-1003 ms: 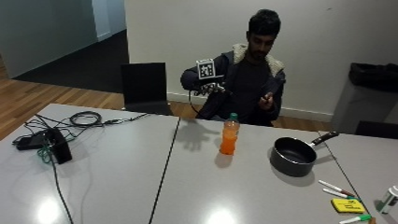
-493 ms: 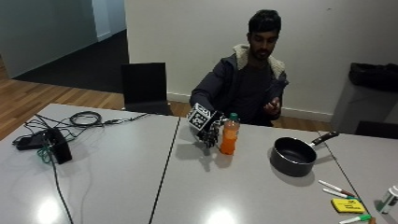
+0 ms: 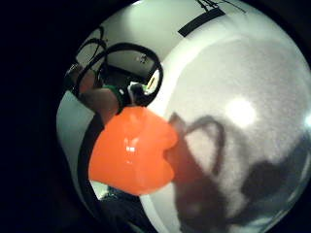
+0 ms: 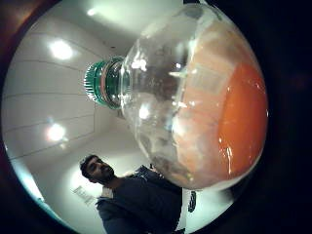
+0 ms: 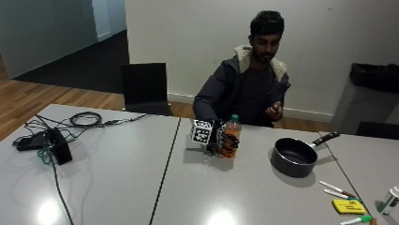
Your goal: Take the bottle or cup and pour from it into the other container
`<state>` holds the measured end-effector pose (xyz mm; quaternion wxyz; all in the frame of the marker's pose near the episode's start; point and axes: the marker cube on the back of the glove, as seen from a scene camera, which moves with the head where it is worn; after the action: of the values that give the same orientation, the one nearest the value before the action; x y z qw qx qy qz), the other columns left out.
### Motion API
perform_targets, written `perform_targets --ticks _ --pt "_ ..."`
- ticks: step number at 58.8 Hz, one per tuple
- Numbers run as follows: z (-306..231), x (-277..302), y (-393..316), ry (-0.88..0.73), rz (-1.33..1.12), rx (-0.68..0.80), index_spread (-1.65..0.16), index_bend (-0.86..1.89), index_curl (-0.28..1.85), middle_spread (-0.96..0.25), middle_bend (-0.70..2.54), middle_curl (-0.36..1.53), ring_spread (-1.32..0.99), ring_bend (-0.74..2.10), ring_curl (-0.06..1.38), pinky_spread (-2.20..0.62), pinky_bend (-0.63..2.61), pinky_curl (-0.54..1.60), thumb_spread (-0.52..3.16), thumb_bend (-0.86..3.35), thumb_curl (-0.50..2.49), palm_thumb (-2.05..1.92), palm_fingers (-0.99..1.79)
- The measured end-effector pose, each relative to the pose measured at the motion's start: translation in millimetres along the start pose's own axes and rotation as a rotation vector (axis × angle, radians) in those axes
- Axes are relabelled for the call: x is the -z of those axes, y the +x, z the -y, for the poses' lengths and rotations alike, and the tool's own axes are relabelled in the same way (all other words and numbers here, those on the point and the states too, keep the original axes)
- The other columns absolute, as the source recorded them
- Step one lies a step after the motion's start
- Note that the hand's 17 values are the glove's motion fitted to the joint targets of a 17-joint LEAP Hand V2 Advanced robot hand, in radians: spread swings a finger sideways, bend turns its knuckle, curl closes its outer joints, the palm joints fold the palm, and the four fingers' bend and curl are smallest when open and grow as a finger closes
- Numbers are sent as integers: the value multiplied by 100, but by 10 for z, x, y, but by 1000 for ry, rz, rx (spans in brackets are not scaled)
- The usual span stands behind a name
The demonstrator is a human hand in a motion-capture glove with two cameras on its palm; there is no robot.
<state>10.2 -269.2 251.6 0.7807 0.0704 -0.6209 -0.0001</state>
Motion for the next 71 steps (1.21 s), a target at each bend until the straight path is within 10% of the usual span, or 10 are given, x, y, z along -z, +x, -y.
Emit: perform_targets --ticks 27,71 --pt "152 0 -560 -34 -95 55 -29 9 24 -25 28 41 -19 52 37 0 54 29 71 -3 52 98 105" --pt "1061 -1625 -1834 -226 -1675 282 -30 8 21 -24 28 45 -19 45 38 7 48 31 66 -3 49 103 95"
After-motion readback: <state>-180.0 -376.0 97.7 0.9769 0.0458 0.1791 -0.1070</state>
